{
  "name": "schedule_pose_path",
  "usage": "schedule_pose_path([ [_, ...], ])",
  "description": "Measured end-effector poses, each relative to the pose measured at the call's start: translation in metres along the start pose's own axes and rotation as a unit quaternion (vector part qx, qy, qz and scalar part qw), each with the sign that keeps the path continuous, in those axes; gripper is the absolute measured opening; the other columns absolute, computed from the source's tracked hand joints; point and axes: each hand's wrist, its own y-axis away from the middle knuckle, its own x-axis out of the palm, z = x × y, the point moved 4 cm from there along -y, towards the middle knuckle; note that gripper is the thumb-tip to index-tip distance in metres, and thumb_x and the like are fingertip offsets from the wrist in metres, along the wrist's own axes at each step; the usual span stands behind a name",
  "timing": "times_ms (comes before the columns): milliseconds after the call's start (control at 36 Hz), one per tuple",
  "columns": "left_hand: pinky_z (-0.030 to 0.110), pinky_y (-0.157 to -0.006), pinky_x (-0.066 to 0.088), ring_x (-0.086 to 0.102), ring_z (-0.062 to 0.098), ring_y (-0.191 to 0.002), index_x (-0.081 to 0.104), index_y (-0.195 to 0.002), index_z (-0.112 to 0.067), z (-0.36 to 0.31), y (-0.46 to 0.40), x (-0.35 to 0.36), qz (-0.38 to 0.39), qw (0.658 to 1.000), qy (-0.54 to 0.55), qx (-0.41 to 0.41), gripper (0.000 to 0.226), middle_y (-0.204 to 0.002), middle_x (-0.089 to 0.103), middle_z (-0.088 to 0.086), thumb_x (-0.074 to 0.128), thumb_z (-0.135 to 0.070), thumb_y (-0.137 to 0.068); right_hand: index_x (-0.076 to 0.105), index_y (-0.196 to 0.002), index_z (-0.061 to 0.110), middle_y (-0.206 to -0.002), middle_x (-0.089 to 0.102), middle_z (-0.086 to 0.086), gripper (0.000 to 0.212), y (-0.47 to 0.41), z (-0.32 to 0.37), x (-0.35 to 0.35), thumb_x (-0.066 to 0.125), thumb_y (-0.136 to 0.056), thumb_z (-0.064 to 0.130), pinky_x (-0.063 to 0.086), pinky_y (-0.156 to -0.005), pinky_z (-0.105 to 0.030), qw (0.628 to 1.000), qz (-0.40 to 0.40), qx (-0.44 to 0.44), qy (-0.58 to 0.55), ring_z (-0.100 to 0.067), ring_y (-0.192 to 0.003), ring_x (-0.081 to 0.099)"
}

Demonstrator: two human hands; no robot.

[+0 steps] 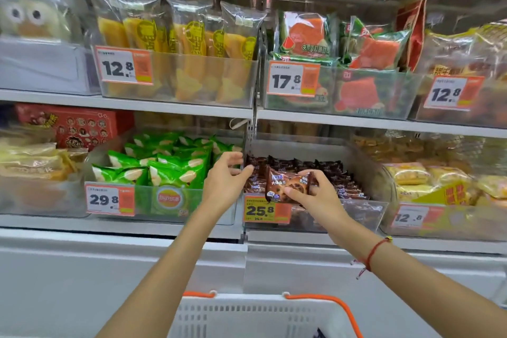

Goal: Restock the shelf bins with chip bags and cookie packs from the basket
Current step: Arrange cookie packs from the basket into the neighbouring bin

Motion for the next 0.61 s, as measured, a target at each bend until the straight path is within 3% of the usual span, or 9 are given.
schedule_pose_path([
  [83,0.033,-0.092,0.046,0.056,0.015,-0.115,0.053,-0.129,-0.02,0.021,-0.016,-0.008,0.002,0.994,-0.108,-0.004,0.038,-0.13,0.057,-0.004,0.059,-0.032,-0.093,0.049,-0.106,0.021,-0.104,0.064,-0.003,0.032,-0.021,-0.004,-0.007,0.073,-0.084,0.019,0.048,-0.058,-0.016,0.999,-0.021,0.01,0.025,-0.018,-0.097,0.063],
  [222,0.033,-0.093,0.047,0.055,0.013,-0.117,0.047,-0.137,-0.023,0.046,-0.032,0.001,0.014,0.989,-0.146,-0.007,0.043,-0.135,0.055,-0.005,0.05,-0.038,-0.097,0.05,-0.098,0.022,-0.108,0.064,-0.007,0.028,-0.073,-0.014,-0.006,0.074,-0.083,0.016,0.049,-0.083,-0.033,0.998,-0.032,0.031,0.046,-0.021,-0.098,0.061],
  [333,0.036,-0.095,0.046,0.055,0.013,-0.12,0.041,-0.143,-0.028,0.051,-0.042,0.018,0.053,0.988,-0.145,0.015,0.046,-0.137,0.054,-0.008,0.038,-0.045,-0.1,0.049,-0.121,0.012,-0.12,0.057,-0.001,0.045,-0.123,-0.018,0.005,0.073,-0.083,0.018,0.042,-0.09,-0.029,0.995,-0.044,0.027,0.086,-0.018,-0.106,0.054],
  [389,0.036,-0.094,0.046,0.056,0.013,-0.118,0.041,-0.142,-0.034,0.051,-0.046,0.021,0.06,0.989,-0.136,0.013,0.046,-0.134,0.056,-0.01,0.034,-0.049,-0.099,0.05,-0.126,0.006,-0.119,0.059,-0.004,0.054,-0.148,-0.024,0.012,0.076,-0.081,0.02,0.04,-0.09,-0.028,0.993,-0.049,0.024,0.105,-0.021,-0.112,0.054],
  [444,0.032,-0.092,0.045,0.057,0.009,-0.114,0.043,-0.14,-0.037,0.052,-0.05,0.023,0.059,0.991,-0.123,0.004,0.046,-0.129,0.058,-0.014,0.035,-0.054,-0.097,0.052,-0.121,0.006,-0.108,0.058,-0.001,0.049,-0.175,-0.029,0.023,0.076,-0.08,0.018,0.038,-0.084,-0.024,0.992,-0.043,0.017,0.115,-0.017,-0.102,0.054],
  [611,0.025,-0.082,0.035,0.053,-0.009,-0.094,0.047,-0.13,-0.048,0.057,-0.058,0.021,0.065,0.994,-0.08,-0.024,0.035,-0.111,0.055,-0.032,0.043,-0.052,-0.095,0.054,-0.116,0.012,-0.114,0.054,0.005,0.05,-0.239,-0.041,0.055,0.079,-0.076,0.028,0.04,-0.086,-0.022,0.983,-0.042,-0.031,0.174,-0.012,-0.105,0.051],
])
